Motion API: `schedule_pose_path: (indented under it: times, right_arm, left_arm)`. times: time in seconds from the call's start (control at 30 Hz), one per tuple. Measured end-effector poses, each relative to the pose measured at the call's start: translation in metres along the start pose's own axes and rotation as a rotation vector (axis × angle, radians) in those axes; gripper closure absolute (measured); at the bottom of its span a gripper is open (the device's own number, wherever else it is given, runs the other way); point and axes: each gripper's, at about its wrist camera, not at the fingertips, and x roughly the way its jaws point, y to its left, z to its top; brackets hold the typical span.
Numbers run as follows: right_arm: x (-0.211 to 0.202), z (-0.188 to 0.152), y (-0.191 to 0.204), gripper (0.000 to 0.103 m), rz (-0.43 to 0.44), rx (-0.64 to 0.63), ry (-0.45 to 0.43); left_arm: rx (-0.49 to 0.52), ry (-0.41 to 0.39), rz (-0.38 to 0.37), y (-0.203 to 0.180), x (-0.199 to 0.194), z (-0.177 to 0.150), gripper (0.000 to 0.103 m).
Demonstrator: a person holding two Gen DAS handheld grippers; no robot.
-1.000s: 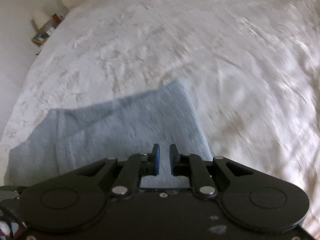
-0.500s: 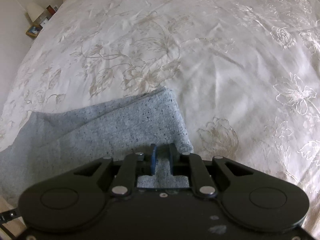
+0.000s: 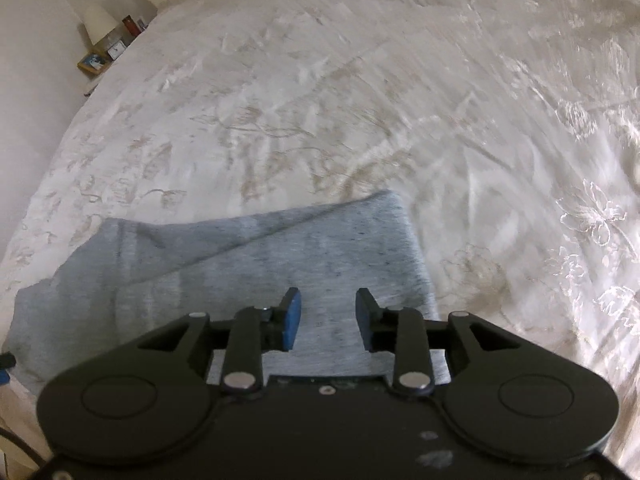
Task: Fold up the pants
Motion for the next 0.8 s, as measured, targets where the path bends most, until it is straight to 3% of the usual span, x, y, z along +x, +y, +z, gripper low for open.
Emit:
schedule_pose_path:
  times: [0.43, 0.5, 0.6, 0.67, 0.8]
  right_arm:
    - [-0.003, -0.022, 0.127, 0.068, 0.042, -0.049, -0.001]
    - [0.0, -0.026, 0.144, 0.068, 0.049, -0.047, -0.001]
    - [0.003, -0.031, 0.163, 0.068, 0.057, -0.043, -0.003]
    - [0.005, -0.034, 0.173, 0.068, 0.058, -0.041, 0.002]
    - [0.011, -0.038, 0.192, 0.068, 0.057, -0.049, 0.012]
  left_arm:
    - [0.018, 0.014, -0.049, 0.08, 0.027, 0.041, 0.023]
    - [0.023, 0.048, -0.079, 0.085, 0.039, 0.044, 0.022]
    - [0.059, 0.163, -0.15, 0.085, 0.067, 0.042, 0.015]
    - [0.089, 0.207, -0.187, 0.081, 0.082, 0.04, 0.001]
    - [0.128, 0.237, -0.245, 0.071, 0.097, 0.041, 0.001]
